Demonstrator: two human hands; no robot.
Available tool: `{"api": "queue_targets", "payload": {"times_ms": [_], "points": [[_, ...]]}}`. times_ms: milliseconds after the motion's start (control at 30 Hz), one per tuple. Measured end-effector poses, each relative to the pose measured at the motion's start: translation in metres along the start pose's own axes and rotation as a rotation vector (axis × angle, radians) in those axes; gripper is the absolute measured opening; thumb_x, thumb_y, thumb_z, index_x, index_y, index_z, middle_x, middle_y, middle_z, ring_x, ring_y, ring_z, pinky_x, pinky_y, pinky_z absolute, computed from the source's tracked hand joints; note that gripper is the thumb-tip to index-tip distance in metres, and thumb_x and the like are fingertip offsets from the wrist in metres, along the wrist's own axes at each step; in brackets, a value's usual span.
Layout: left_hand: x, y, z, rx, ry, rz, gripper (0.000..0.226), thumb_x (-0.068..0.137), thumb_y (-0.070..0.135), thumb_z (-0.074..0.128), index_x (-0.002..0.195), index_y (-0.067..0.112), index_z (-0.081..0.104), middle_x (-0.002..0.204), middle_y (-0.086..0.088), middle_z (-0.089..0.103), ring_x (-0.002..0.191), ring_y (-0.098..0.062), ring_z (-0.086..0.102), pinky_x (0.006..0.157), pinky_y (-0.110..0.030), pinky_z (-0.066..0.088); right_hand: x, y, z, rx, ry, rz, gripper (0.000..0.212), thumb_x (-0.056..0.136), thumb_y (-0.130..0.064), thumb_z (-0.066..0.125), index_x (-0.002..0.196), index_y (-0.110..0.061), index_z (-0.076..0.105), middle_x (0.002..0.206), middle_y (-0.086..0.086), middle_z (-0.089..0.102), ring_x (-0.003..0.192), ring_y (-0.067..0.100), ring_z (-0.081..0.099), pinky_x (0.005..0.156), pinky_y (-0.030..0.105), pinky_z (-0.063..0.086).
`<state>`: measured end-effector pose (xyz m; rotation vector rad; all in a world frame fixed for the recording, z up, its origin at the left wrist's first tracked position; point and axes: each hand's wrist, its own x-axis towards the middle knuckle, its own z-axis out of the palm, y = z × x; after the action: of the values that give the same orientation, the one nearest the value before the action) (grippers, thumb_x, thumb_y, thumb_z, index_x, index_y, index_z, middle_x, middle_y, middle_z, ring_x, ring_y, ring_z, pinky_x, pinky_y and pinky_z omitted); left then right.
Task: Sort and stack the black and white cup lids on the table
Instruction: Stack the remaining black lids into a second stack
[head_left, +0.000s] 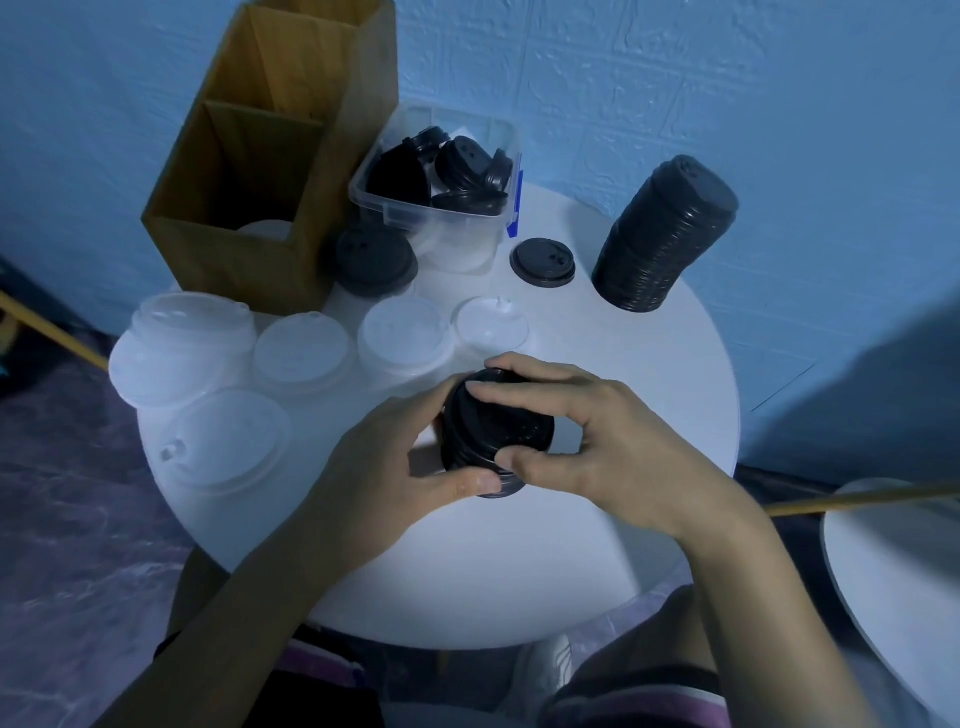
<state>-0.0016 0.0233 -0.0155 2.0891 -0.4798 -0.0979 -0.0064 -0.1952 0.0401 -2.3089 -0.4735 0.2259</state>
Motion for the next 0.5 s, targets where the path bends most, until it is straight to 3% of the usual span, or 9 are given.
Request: {"api": "queue_targets", "payload": {"times_ms": [133, 367, 500], "points": [[0.001, 0.002, -0.001, 0.006, 0.007, 0.020, 0.058, 0.078, 0.041, 0.083, 0.122, 0.061, 0.051, 0.120, 0.034, 0.062, 0.116, 0.012, 0.054, 0.088, -0.002, 0.037, 0.002, -0.004, -0.005, 0.001, -0.039, -0.041, 0.053, 0.087, -0.014, 0.078, 0.132, -0.039, 0.066, 0.135, -0.040, 0.046, 0.131, -0.011, 0.042, 0.108, 0.017, 0.039], [0.000, 0.006, -0.002, 0.016, 0.021, 0.028, 0.063, 0.078, 0.035, 0.086, 0.112, 0.070, 0.047, 0.115, 0.046, 0.055, 0.112, 0.021, 0.049, 0.085, 0.004, 0.032, 0.004, 0.003, -0.001, 0.061, -0.069, -0.041, 0.055, 0.088, -0.013, 0.076, 0.134, -0.042, 0.064, 0.143, -0.038, 0.045, 0.138, -0.011, 0.038, 0.115, 0.027, 0.039], [0.000, 0.006, -0.001, 0.038, 0.026, 0.023, 0.061, 0.077, 0.035, 0.086, 0.114, 0.065, 0.049, 0.116, 0.043, 0.057, 0.113, 0.018, 0.049, 0.084, 0.004, 0.031, -0.004, 0.013, 0.008, 0.228, 0.004, 0.019, 0.068, 0.089, -0.017, 0.079, 0.144, -0.043, 0.050, 0.143, -0.027, 0.054, 0.138, -0.003, 0.045, 0.118, 0.033, 0.038]]}}
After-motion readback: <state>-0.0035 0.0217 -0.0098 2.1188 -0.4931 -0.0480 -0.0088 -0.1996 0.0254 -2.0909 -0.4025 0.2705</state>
